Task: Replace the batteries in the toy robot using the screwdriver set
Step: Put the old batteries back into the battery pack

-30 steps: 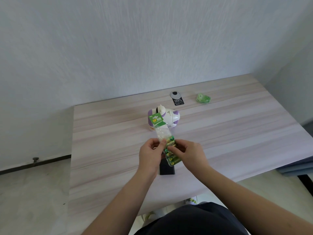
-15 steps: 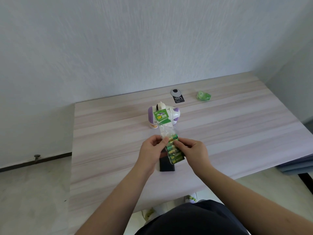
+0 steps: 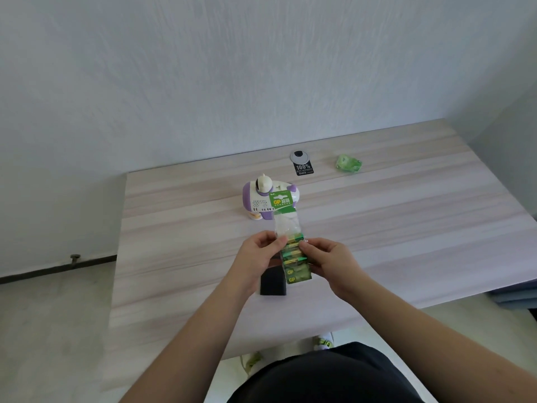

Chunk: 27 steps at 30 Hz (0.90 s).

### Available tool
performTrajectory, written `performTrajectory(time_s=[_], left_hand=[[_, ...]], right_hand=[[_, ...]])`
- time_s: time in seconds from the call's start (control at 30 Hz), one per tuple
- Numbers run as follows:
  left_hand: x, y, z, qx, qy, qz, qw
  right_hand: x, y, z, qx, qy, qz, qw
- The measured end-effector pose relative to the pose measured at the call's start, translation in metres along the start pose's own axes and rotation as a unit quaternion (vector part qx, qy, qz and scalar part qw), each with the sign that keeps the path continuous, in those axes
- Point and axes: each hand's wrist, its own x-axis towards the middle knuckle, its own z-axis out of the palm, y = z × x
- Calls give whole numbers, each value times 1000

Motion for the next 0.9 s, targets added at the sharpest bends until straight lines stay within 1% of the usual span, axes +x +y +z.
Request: performTrajectory(time_s=[0.13,0.27,0.43,0.57,0.63,0.7,0.73,0.83,0.9], left_hand=[[7,-2,18,10,0,-9,1000],[14,-6,35,0,11,-9,1000],[23,-13,55,-2,49,-12,999],[32,-22,64,18,55,-9,998],[37,-26,63,16,95,-20,995],[41,-35,57,9,158,-29,987],[43,-43,52,23,191,-32,981],[46,-71,36,121,276,-36,953],[47,-88,27,194,314,-33,929]], right_hand=[[10,-11,-26,-38,-58,13,998],[19,-17,-45,-50,-93,16,994],[29,-19,-62,-65,-91,12,994],[35,-22,-74,-49,-86,20,995],[38,-24,-80,-43,-79,23,996],[40,-25,-86,-33,-75,30,996],[41,-25,-89,-27,-74,33,996],[44,-25,-95,-20,-75,40,996],[45,-23,-97,-18,-72,45,996]])
